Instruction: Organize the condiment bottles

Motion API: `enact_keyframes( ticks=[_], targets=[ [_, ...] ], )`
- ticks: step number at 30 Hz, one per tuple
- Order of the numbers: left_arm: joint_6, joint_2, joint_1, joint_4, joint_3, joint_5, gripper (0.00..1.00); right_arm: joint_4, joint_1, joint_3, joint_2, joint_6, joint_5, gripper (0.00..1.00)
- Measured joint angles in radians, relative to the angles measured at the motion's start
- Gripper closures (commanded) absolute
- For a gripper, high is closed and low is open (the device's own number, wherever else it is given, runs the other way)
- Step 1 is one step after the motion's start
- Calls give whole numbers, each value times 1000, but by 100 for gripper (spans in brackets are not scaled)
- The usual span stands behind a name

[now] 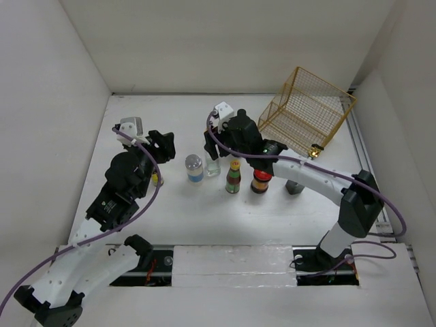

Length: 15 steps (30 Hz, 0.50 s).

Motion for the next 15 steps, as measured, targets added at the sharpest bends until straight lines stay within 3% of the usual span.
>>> enact_keyframes(
  ticks=[10, 15],
  targets=[
    [0, -1, 0, 14, -5, 5, 49, 232, 0, -29, 52, -2, 42, 30],
    [0, 1, 0, 16, -6, 15, 49, 322, 0, -57, 52, 0, 70, 48]
  ],
)
